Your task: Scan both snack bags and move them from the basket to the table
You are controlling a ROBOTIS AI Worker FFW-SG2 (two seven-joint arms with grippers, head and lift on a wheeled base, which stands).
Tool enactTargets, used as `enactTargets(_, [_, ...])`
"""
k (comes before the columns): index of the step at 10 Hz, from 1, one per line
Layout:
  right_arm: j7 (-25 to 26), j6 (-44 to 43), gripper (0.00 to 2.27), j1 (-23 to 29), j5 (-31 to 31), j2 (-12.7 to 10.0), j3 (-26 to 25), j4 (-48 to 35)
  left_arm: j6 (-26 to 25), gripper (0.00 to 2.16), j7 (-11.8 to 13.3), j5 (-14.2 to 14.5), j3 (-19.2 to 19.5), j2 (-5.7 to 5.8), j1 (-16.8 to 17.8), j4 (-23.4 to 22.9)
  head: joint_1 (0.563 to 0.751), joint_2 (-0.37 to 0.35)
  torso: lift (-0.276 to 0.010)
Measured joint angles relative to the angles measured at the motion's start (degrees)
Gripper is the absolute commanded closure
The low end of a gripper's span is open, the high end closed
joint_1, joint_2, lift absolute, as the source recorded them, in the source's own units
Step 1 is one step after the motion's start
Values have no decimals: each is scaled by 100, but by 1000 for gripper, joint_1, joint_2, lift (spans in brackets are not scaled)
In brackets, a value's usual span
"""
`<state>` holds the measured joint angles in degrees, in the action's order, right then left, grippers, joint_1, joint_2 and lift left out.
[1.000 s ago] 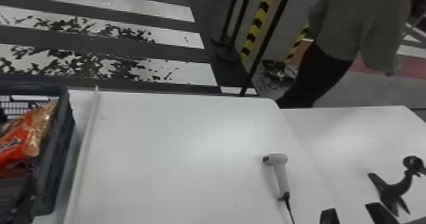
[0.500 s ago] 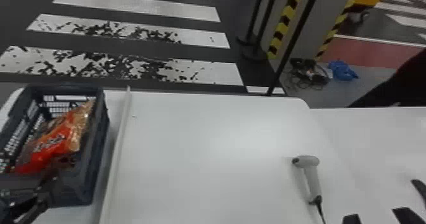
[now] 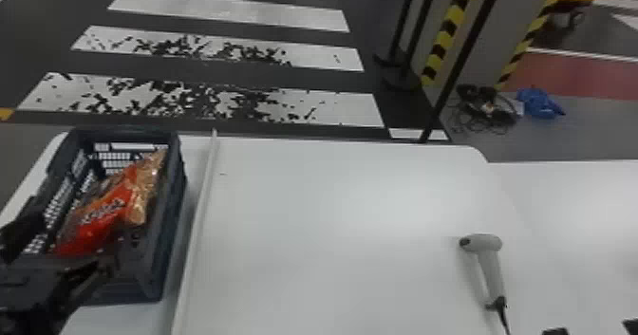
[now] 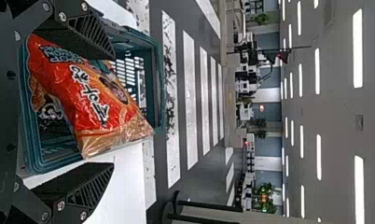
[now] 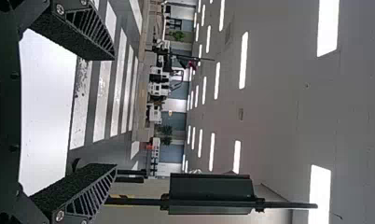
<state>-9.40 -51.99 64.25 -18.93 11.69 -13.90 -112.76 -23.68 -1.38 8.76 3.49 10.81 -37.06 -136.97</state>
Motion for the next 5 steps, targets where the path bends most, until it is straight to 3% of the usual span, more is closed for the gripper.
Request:
enactTargets(2, [0, -67, 107, 19, 2, 5, -4, -2, -1, 194, -38, -83, -145, -29, 212, 239, 695, -188, -98])
enactTargets(5, [0, -202, 107, 46, -5, 63, -31, -9, -128, 194, -153, -436, -561, -134, 626, 622, 695, -221, -98])
